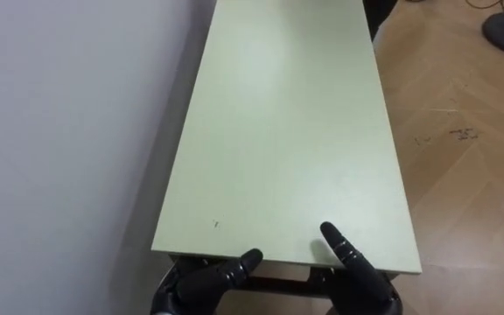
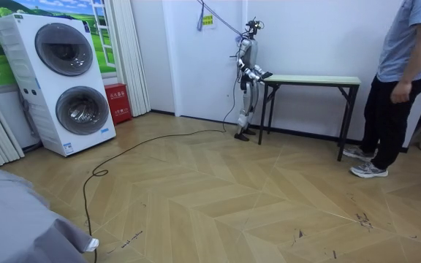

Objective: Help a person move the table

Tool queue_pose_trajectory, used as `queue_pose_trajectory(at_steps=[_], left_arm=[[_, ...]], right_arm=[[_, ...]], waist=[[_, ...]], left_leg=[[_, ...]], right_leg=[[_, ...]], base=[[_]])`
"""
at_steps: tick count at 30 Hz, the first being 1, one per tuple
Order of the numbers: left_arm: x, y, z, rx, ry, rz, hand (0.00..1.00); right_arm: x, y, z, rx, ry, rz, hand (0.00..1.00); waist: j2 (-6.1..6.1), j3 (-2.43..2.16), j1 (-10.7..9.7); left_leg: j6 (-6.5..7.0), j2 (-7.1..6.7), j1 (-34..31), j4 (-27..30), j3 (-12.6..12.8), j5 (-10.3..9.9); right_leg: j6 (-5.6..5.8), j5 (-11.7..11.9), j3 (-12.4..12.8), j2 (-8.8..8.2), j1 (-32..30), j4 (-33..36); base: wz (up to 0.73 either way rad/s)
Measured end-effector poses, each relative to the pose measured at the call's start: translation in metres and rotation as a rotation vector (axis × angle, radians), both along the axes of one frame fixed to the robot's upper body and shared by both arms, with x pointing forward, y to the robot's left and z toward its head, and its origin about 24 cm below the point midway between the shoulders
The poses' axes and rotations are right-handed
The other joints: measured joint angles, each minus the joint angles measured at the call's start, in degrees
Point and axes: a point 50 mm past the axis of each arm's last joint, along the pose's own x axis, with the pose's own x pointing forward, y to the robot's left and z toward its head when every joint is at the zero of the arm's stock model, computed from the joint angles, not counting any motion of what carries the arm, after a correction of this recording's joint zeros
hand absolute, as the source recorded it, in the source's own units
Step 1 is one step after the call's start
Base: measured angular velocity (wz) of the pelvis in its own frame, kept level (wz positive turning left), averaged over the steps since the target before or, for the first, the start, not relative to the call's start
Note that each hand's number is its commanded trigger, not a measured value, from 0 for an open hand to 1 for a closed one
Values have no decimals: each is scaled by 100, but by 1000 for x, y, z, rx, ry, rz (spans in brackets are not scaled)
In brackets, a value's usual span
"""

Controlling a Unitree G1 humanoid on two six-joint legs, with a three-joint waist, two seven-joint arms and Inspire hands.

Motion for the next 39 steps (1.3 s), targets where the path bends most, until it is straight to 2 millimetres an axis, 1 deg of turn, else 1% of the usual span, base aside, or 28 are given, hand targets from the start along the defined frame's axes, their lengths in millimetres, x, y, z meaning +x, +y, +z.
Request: queue_pose_trajectory(at_steps=[3, 4, 8, 10, 11, 16, 22, 25, 27, 30, 32, 35, 39], left_arm=[[-1, 2, -2, 16, -6, -19, 0], [-1, 3, -3, 12, -8, -24, 0], [-3, 5, -5, 6, -14, -30, 0], [-5, 7, -8, 5, -8, -33, 0], [-6, 7, -8, 9, -7, -36, 0], [-5, 9, -13, 73, -13, -81, 0], [-17, 23, -29, 141, 68, -93, 0], [-25, 29, -40, 160, 127, -87, 0], [-31, 32, -46, 168, 165, -84, 0], [-42, 37, -58, 188, 241, -78, 0], [-49, 42, -63, 205, 279, -66, 0], [-50, 49, -65, 234, 292, -24, 0], [-62, 57, -71, 257, 355, 12, 0]], right_arm=[[-1, -1, -1, -15, -13, 20, 0], [-2, -2, -3, -14, -14, 23, 0], [-4, -2, -5, -10, -15, 30, 0], [-6, -2, -9, -7, -13, 38, 0], [-7, -2, -9, -10, -14, 43, 0], [-10, -3, -12, -83, -33, 101, 0], [-16, -10, -18, -239, -50, 243, 0], [-17, -13, -26, -376, -7, 411, 0], [-15, -15, -26, -416, -6, 453, 0], [-15, -18, -34, -454, 33, 489, 0], [-16, -21, -39, -472, 60, 509, 0], [-21, -25, -45, -497, 106, 538, 0], [-33, -29, -53, -518, 172, 554, 0]], waist=[[-3, -3, 15], [-8, -18, 17], [-46, -47, 21], [-99, -82, 20], [-108, -87, 18], [-133, -76, 2], [-138, -72, 4], [-170, -61, 39], [-187, -64, 40], [-217, -76, 27], [-221, -74, 24], [-207, -72, 39], [-187, -74, 46]], left_leg=[[0, 6, 19, -13, 1, 0], [-1, 7, 24, -16, 1, 0], [-1, 8, 48, -33, -1, 0], [-1, 8, 78, -69, -6, 0], [-1, 8, 84, -72, -7, -1], [-6, 5, 106, -83, -14, -7], [-11, 14, 189, -125, -22, -10], [-12, 11, 173, -124, -37, -9], [-13, 3, 139, -118, -42, -7], [-13, -7, 112, -80, -71, -7], [-14, -7, 103, -74, -72, -9], [-21, 3, 96, -94, -64, -17], [-28, 25, 137, -126, -24, -40]], right_leg=[[0, 0, 1, 5, 11, -2], [0, 0, -1, 7, 17, -8], [0, 0, -1, 11, 44, -37], [0, 10, 8, 22, 86, -93], [0, 10, 15, 22, 94, -96], [2, 12, 4, 22, 122, -110], [-2, 15, 31, 33, 165, -103], [-3, 14, 11, 32, 163, -109], [-1, 12, -6, 32, 163, -158], [1, 16, -97, 21, 184, -217], [0, 16, -118, 20, 184, -212], [-1, 17, -145, 23, 183, -203], [-1, 17, -154, 29, 238, -204]], base=[[0], [0], [0], [0], [0], [0], [-2], [3], [9], [12], [11], [6], [2]])
